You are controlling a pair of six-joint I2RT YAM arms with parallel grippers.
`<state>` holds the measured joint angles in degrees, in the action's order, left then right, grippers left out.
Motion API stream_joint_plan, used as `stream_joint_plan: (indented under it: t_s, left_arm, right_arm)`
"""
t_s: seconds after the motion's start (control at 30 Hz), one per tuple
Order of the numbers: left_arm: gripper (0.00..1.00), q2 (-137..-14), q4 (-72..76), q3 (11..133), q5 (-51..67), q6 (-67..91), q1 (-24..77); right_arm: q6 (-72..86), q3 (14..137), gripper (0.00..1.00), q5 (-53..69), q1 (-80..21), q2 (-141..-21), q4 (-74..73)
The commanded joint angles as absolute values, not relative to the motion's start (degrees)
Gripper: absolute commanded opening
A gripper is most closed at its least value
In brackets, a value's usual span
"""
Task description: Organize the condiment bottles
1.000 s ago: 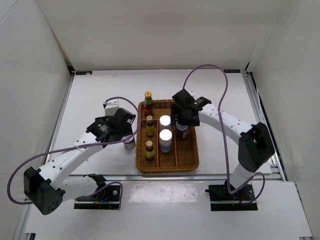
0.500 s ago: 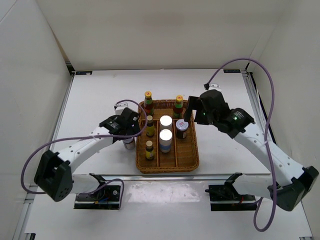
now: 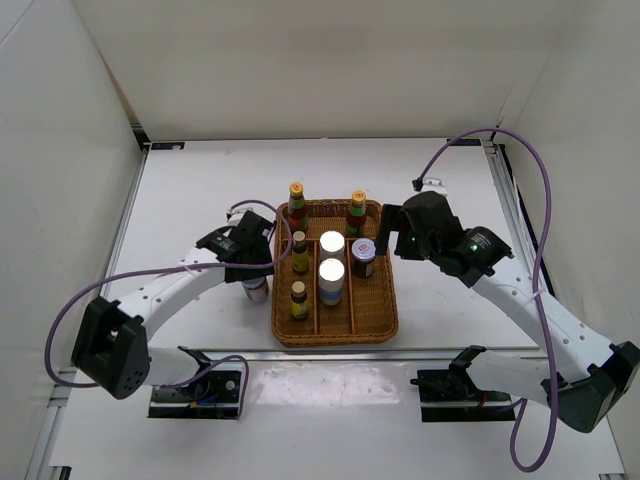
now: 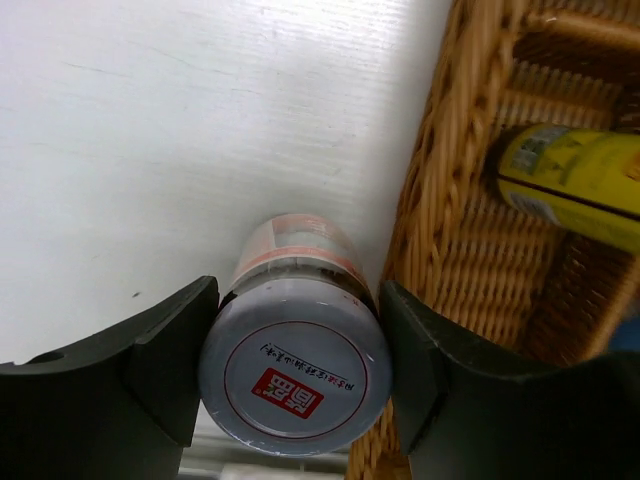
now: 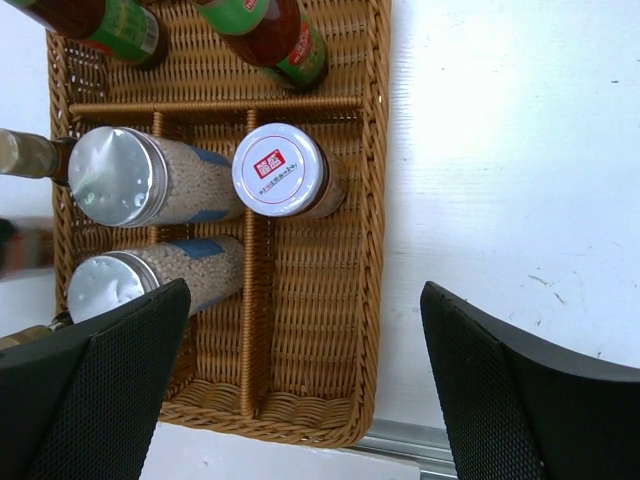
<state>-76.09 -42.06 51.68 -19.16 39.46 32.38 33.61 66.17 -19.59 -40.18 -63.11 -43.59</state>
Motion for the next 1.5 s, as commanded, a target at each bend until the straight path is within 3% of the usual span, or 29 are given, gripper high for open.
stream_joint_plan:
  t_s: [0.0,0.17,0.3,0.47,0.83,1.47]
  left_arm:
    - [0.27,-67.95,-46.83,61.24,-22.57,37.36,32.34]
    - [0.11,-65.65,-55.09,77.84,-25.22,33.67,34.7]
    - [0.11,-69.78,-58.97,94.87,-24.79,30.51,39.28]
    - [0.11,-79.25,-58.19,105.19,-19.97,27.25,49.63]
    - [0.11,-90.26,-47.29,102.83,-16.7,26.37,63.45]
    - [0.11,-111.26,-40.25,97.21,-19.68,31.73,66.09]
  right_arm:
    - [32.34,65.57,0.99,-21.53,-40.17,-61.52,-43.51]
    - [31.82,65.57,0.99,-23.64,-40.17,-61.0,-44.03]
    - [31.82,66.09,0.99,-25.66,-40.17,-61.0,-44.73]
    - [33.57,66.62,0.99,-28.12,-38.15,-59.16,-47.71]
    - [35.16,70.58,0.99,-40.33,-29.45,-55.9,-57.04]
    - [34.45,69.43,0.99,-41.04,-28.13,-49.04,-58.1]
